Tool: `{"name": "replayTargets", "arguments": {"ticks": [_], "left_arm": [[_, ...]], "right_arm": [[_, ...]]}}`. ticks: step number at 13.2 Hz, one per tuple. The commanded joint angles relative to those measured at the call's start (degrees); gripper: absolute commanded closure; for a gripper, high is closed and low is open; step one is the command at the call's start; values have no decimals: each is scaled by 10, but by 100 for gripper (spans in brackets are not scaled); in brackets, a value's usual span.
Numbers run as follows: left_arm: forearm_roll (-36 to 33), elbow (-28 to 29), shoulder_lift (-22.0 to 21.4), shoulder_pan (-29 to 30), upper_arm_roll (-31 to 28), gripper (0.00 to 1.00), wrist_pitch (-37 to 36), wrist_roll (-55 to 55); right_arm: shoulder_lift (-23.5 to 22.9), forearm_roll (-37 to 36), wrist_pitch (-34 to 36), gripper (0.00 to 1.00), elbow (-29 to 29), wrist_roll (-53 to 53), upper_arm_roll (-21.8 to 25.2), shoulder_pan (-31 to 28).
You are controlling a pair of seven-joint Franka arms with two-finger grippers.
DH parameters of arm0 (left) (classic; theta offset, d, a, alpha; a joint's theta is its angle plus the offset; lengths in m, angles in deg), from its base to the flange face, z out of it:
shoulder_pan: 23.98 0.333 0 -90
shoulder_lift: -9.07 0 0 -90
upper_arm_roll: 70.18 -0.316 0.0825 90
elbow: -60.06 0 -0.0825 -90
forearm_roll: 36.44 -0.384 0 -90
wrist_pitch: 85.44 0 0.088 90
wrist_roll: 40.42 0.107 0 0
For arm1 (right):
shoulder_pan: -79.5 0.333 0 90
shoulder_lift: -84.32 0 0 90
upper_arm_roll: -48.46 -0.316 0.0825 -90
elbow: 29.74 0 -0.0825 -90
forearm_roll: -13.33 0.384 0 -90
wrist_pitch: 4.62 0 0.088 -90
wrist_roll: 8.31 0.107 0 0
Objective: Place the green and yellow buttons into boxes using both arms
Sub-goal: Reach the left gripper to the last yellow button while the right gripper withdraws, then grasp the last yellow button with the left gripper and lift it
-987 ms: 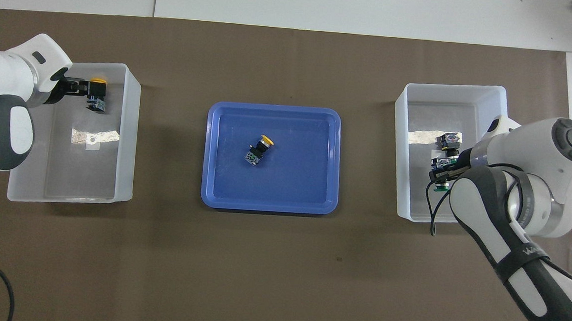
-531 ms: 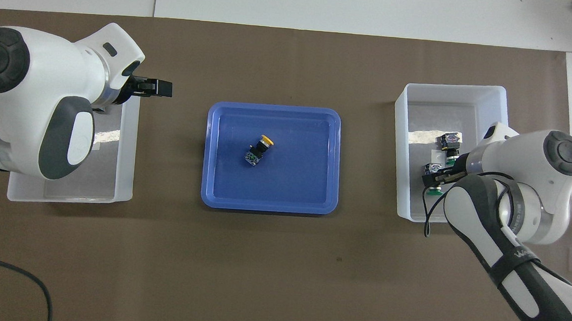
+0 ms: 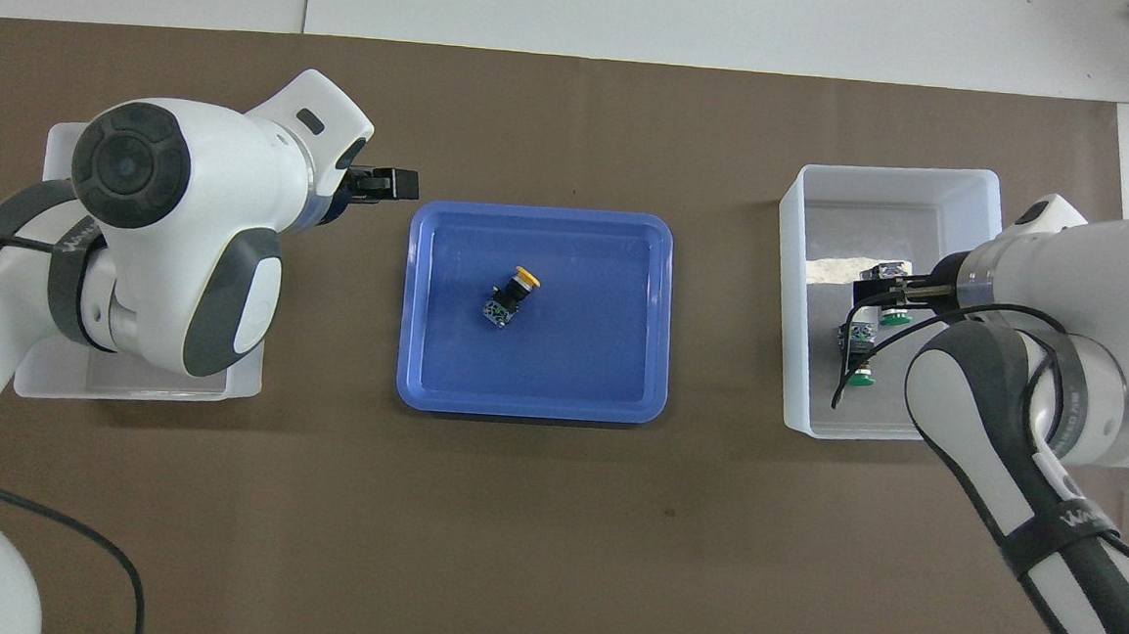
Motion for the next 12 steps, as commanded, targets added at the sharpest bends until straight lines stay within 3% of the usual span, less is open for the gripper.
{"name": "replayTargets", "arguments": {"ticks": [1, 8, 10, 12], "left_arm": [[9, 21, 23, -52, -9, 0, 56, -25], [7, 97, 68, -131, -9, 0, 165, 73], [8, 112, 83, -140, -9, 0, 209, 81], [7, 116, 83, -135, -9, 0, 211, 105]], "right_arm": [[10, -35, 49, 0, 38, 69, -4, -4], [66, -33, 321, 0, 217, 73, -1, -47], [77, -27, 363, 0, 245, 74, -2, -58], [88, -26, 380, 0, 234, 82, -6, -55]]}}
